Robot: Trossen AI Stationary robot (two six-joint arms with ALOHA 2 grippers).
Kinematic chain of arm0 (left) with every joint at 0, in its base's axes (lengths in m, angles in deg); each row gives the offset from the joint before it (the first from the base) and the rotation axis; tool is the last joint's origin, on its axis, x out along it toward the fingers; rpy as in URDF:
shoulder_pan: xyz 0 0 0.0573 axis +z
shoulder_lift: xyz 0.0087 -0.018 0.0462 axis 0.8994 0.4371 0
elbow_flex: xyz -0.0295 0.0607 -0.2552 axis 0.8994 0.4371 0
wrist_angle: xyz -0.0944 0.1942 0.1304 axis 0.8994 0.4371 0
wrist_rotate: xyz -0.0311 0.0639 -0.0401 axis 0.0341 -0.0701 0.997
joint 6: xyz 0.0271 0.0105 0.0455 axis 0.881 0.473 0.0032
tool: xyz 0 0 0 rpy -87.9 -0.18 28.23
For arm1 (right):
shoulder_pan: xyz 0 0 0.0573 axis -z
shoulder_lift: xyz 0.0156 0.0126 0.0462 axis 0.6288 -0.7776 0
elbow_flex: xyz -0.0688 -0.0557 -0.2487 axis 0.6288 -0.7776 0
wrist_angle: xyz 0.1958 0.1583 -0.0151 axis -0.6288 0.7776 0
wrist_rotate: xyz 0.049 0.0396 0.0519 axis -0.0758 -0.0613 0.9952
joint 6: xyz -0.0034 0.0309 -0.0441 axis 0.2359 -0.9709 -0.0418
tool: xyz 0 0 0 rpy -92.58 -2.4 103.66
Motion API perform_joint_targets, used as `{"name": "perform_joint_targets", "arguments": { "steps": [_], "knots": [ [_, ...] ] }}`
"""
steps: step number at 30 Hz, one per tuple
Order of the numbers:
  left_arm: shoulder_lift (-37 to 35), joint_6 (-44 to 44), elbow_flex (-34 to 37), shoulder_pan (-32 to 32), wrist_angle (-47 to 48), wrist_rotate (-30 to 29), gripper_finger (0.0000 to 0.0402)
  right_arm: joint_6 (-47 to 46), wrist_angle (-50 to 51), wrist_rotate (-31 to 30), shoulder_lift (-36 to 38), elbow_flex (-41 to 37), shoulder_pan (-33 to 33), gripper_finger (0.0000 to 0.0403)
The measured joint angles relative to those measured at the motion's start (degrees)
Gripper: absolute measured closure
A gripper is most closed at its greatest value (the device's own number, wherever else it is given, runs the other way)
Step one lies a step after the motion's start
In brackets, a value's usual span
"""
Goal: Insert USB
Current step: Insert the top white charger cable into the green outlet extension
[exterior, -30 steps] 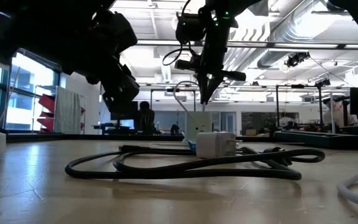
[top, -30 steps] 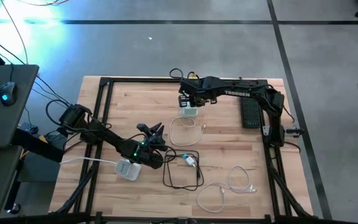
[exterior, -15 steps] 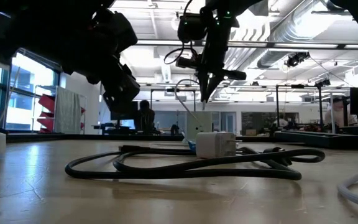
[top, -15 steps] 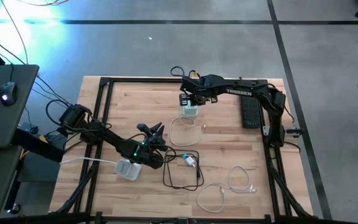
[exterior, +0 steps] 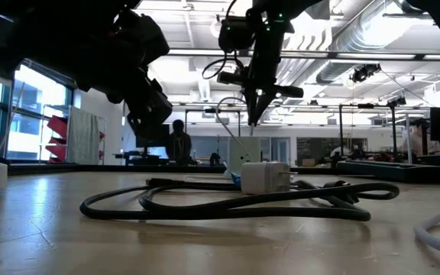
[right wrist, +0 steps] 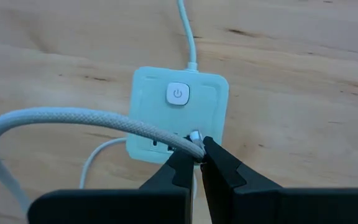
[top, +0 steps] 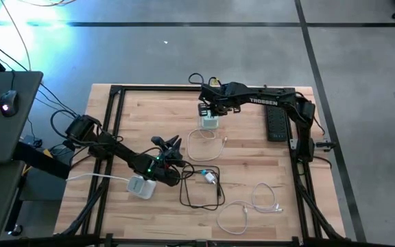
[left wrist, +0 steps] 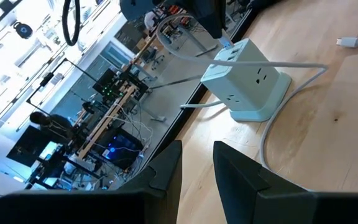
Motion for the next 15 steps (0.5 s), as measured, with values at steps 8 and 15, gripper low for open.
{"name": "perform_joint_targets", "arguments": {
  "steps": [8, 15],
  "knots": [
    [0.00, 0.01, 0.00, 0.00, 0.03, 0.02, 0.0332, -0.57, -0.19, 0.30, -1.23, -0.01, -0.87, 0.0403],
    [0.00, 0.94, -0.02, 0.00, -0.21, 0.02, 0.0332, -0.63, -0.34, 0.22, -1.62, 0.01, -0.91, 0.0403]
  ]
}}
